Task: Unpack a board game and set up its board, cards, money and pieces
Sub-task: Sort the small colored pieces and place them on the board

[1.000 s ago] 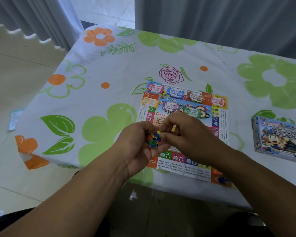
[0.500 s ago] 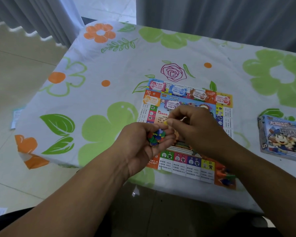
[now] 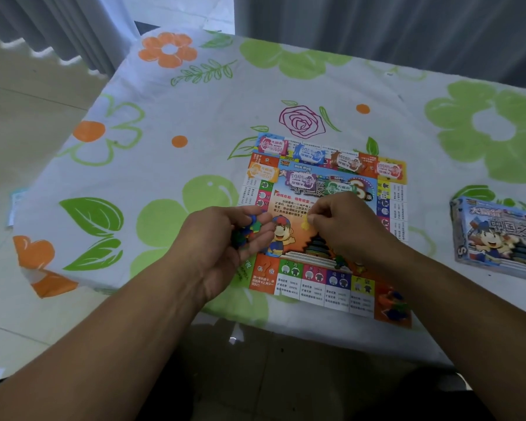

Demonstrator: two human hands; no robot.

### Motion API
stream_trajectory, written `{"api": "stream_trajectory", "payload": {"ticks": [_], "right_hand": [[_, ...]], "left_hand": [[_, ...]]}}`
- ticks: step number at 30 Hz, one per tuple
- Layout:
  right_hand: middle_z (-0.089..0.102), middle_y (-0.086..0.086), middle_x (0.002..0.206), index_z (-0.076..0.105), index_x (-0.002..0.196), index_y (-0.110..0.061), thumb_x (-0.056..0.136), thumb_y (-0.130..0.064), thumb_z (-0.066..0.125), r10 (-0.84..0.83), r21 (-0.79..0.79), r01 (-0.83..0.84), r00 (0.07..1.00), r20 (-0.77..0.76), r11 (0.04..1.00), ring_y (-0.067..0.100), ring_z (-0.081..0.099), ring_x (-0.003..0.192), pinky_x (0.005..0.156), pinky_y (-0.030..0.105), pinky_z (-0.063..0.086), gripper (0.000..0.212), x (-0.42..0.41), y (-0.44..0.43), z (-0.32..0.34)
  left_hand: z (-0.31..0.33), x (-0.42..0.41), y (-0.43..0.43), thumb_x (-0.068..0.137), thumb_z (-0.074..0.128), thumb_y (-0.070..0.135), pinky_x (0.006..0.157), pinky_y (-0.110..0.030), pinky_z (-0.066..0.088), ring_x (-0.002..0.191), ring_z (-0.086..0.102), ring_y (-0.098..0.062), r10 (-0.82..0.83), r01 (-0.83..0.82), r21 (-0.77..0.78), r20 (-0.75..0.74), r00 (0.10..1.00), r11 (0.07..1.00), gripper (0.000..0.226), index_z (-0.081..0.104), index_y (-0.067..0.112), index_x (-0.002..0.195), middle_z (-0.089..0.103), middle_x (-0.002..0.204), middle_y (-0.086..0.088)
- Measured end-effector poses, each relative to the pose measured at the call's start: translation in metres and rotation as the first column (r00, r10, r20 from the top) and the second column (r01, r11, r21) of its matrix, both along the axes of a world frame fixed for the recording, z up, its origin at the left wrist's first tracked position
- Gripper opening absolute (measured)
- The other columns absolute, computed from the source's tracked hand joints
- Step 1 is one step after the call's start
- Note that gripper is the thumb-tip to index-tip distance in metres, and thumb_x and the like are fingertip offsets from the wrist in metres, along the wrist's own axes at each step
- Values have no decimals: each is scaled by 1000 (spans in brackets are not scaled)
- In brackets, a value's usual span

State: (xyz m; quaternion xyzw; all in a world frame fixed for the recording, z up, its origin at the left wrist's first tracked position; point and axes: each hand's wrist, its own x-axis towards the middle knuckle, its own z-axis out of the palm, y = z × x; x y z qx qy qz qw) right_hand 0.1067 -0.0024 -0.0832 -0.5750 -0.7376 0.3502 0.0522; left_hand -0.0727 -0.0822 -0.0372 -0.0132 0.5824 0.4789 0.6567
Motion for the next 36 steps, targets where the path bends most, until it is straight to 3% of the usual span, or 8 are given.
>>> {"api": "stream_trajectory", "payload": {"ticks": [5,7,9,14,19,24,30,36], "right_hand": [[67,-5,85,72,93,-17,95,-18,65,29,69,-15,980,-197,998,9,63,80,73,29,52,8,-9,-8,22],[70,-4,84,74,93,-18,93,-20,68,109,16,-110,935,-337,994,9,64,79,71,25,53,7,-16,-15,34],[69,-4,86,75,100,-21,93,-22,68,195,-11,-216,904,-381,976,11,65,79,72,32,56,9,-20,-21,36],[64,-4,92,74,108,-27,92,-24,69,244,87,-228,918,-313,970,5,56,76,71,32,48,17,-20,-23,24],[64,-6,88,74,97,-24,90,-17,70,234,83,-219,927,-294,972,3,58,74,69,30,52,10,-23,-25,25],[68,3,79,70,87,-13,89,-10,71,47,-23,-61,922,-384,998,1,58,63,61,20,51,4,-24,-20,27],[70,-1,80,72,84,-21,90,-14,71,151,-105,-165,980,-130,981,16,67,75,74,42,59,10,-21,-22,6],[70,-9,86,75,98,-20,90,-9,70,189,-76,-197,977,-102,977,3,66,78,77,32,57,14,-21,-21,1]], "left_hand": [[-4,1,0,92,48,-12,67,-31,63,75,73,-26,-45,45,13,-11,999,999,22,67,-6,102,74,84,-18],[-7,0,0,91,51,-12,66,-31,62,79,74,-27,-56,56,23,3,998,998,22,68,-7,105,74,93,-21],[-9,-1,-1,90,52,-11,67,-31,62,90,74,-30,-79,78,36,9,997,996,24,68,-8,107,72,104,-23],[-7,0,-3,89,52,-12,64,-31,62,90,74,-31,-120,119,59,17,993,991,21,67,-11,104,72,105,-24],[-7,0,-4,89,52,-11,63,-31,61,86,74,-32,-141,140,35,28,990,990,20,67,-10,102,71,106,-25],[-9,-3,-4,92,46,-12,70,-35,63,80,73,-29,-66,66,4,-23,998,998,25,65,-10,108,72,100,-24],[-7,-11,-4,93,47,-6,76,-37,62,78,72,-27,-21,21,-9,-48,999,1000,21,65,-7,104,73,88,-19],[-7,-10,-5,87,47,-17,70,-34,63,81,72,-29,-46,46,7,-75,996,999,26,66,-7,102,72,92,-20]]}}
